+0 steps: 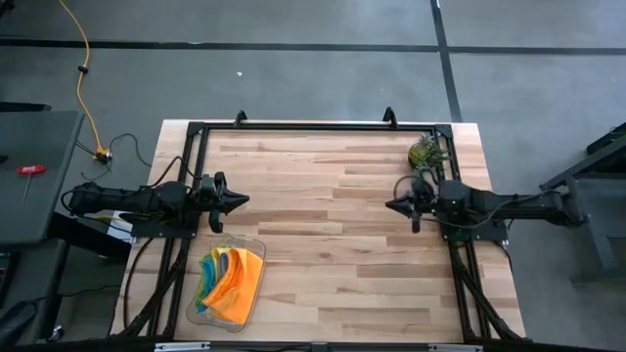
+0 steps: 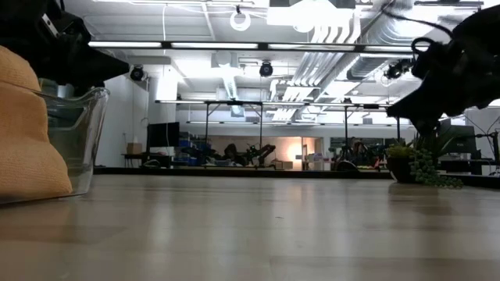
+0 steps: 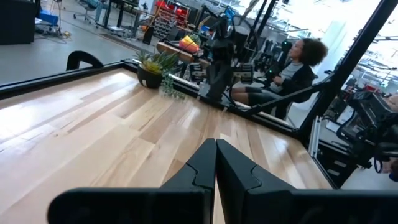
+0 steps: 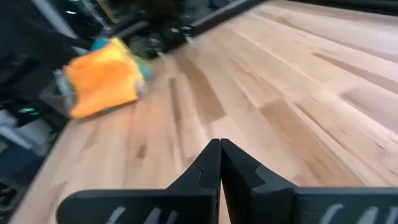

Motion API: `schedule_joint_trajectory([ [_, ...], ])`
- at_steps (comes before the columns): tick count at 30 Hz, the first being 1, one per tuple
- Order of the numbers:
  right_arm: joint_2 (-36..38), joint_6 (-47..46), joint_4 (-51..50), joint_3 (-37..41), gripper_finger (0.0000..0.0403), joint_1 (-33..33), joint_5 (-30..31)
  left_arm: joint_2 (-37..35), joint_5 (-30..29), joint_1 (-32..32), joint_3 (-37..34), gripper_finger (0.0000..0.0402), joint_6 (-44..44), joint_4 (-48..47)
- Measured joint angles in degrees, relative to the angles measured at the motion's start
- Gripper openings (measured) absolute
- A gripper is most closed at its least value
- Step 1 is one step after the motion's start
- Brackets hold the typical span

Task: Fold microfiber towels
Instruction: Return to Home Position

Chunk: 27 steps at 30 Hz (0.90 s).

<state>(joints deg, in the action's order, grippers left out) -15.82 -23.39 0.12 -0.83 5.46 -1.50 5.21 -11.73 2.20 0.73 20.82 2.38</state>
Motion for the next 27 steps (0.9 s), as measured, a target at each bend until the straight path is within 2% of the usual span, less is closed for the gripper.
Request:
schedule_joint_trajectory([
  [13,-1.6,-0.7,-0.7,-0.2,0.0,0.0,1.4,-5.1,0.1,0.0,0.1,0.0003,0.0,-0.1],
  [16,2.7,-0.6,-0.7,-0.2,0.0,-0.6,1.3,-5.0,0.2,0.0,0.1,0.0003,0.0,-0.4],
  [21,15.8,-0.6,0.0,-0.2,0.0,0.0,1.3,-5.0,0.2,0.0,0.1,0.0003,0.0,-0.2],
  [27,15.9,-0.6,9.4,-0.3,0.0,0.5,2.5,-5.0,0.7,0.0,0.0,0.0003,0.0,-0.2],
])
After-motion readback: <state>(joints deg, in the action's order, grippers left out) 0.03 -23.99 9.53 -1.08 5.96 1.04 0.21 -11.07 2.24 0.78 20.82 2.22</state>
